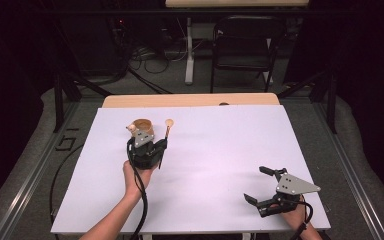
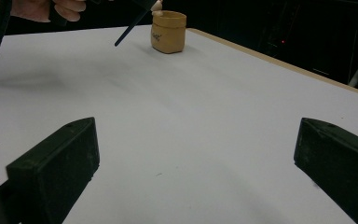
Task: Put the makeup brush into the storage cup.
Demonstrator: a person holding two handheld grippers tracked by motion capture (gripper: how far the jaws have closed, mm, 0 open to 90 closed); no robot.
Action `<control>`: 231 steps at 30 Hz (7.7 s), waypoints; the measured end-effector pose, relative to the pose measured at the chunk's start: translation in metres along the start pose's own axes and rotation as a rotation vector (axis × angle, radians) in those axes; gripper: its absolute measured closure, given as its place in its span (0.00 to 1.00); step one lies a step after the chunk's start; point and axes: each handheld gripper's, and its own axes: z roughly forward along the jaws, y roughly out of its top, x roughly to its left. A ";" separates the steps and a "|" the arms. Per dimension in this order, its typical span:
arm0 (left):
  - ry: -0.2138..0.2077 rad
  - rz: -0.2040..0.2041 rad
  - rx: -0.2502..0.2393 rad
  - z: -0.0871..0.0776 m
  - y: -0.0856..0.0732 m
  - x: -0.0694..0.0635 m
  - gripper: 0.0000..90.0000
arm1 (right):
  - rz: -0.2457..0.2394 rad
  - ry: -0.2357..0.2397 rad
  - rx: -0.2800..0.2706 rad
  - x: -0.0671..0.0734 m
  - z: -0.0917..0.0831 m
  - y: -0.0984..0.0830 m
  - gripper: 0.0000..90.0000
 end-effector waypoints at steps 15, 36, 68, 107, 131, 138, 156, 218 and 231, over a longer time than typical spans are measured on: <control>0.031 0.014 -0.044 -0.001 0.012 0.010 0.92 | -0.009 0.000 -0.003 -0.001 0.001 -0.001 0.00; 0.075 0.014 -0.139 -0.006 0.030 0.026 0.92 | -0.006 0.004 0.002 -0.002 0.002 -0.001 0.00; 0.133 -0.006 -0.198 -0.013 0.057 0.050 0.92 | -0.008 0.005 0.005 -0.002 0.003 -0.001 0.00; 0.188 -0.011 -0.275 0.019 0.066 0.079 0.92 | -0.008 0.008 0.018 -0.001 0.003 -0.001 0.00; 0.236 0.018 -0.298 0.040 0.060 0.089 0.92 | -0.017 0.008 0.019 -0.001 0.004 0.000 0.00; 0.257 0.016 -0.288 0.047 0.053 0.093 0.92 | -0.015 0.010 0.017 -0.002 0.003 -0.001 0.00; 0.273 -0.017 -0.252 0.057 0.040 0.101 0.92 | -0.017 0.006 0.019 -0.001 0.003 -0.001 0.00; 0.141 0.167 -0.261 -0.066 -0.006 0.055 0.00 | -0.004 0.009 0.005 -0.001 0.002 -0.001 0.00; 0.074 0.168 -0.253 -0.079 -0.033 0.054 0.00 | -0.006 0.009 0.006 -0.001 0.002 -0.001 0.00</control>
